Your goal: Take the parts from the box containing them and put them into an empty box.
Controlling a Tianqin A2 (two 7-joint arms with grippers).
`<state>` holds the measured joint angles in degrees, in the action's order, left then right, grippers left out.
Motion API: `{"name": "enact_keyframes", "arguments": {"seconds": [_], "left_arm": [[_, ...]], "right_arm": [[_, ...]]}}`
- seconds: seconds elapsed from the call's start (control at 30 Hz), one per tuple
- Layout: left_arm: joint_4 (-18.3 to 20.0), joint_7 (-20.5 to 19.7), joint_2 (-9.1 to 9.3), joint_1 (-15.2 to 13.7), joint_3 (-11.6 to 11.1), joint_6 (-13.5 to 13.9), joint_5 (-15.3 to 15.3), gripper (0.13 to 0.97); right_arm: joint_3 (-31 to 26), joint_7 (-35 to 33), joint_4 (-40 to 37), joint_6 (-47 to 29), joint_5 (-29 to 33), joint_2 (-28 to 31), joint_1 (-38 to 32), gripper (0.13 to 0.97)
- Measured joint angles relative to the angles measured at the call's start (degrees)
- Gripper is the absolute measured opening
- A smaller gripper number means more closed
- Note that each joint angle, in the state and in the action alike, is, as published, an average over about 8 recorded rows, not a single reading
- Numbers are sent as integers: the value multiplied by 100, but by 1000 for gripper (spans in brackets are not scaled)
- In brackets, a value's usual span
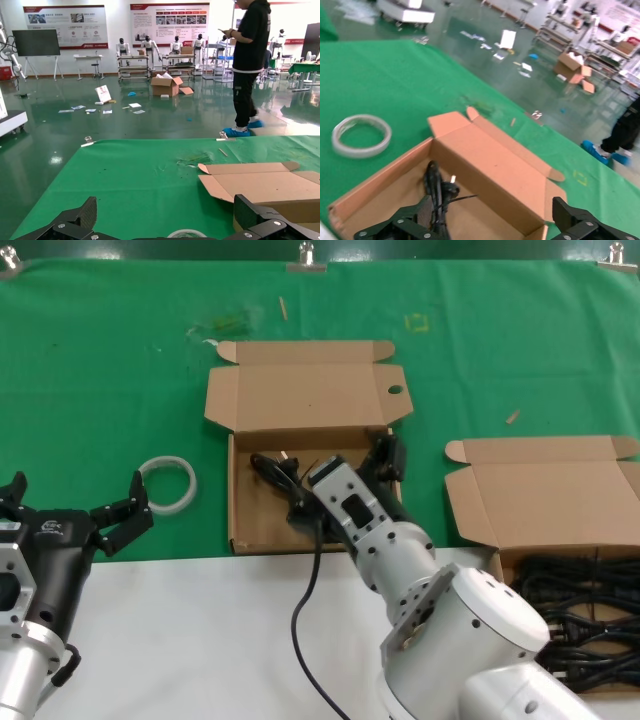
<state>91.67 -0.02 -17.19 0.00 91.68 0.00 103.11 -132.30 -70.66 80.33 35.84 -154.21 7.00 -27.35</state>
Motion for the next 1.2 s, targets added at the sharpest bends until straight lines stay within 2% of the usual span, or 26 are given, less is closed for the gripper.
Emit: {"name": "enact_keyframes", "arguments": {"seconds": [0.17, 0.47, 0.77, 1.2], "left_arm": [[0, 0, 0, 0, 0, 0, 0, 965], [0, 0, 0, 0, 0, 0, 1, 965], [0, 2, 0, 0, 0, 0, 1, 965], [0, 1, 0, 0, 0, 0, 1, 965]], "right_arm": [[264, 458, 74, -232, 331, 0, 177, 837], [780, 1361, 218, -689, 980, 0, 525, 934], [1302, 2266, 364, -1149, 1636, 0, 876, 966], [2055, 3576, 574, -1813, 2583, 0, 1383, 966]]}}
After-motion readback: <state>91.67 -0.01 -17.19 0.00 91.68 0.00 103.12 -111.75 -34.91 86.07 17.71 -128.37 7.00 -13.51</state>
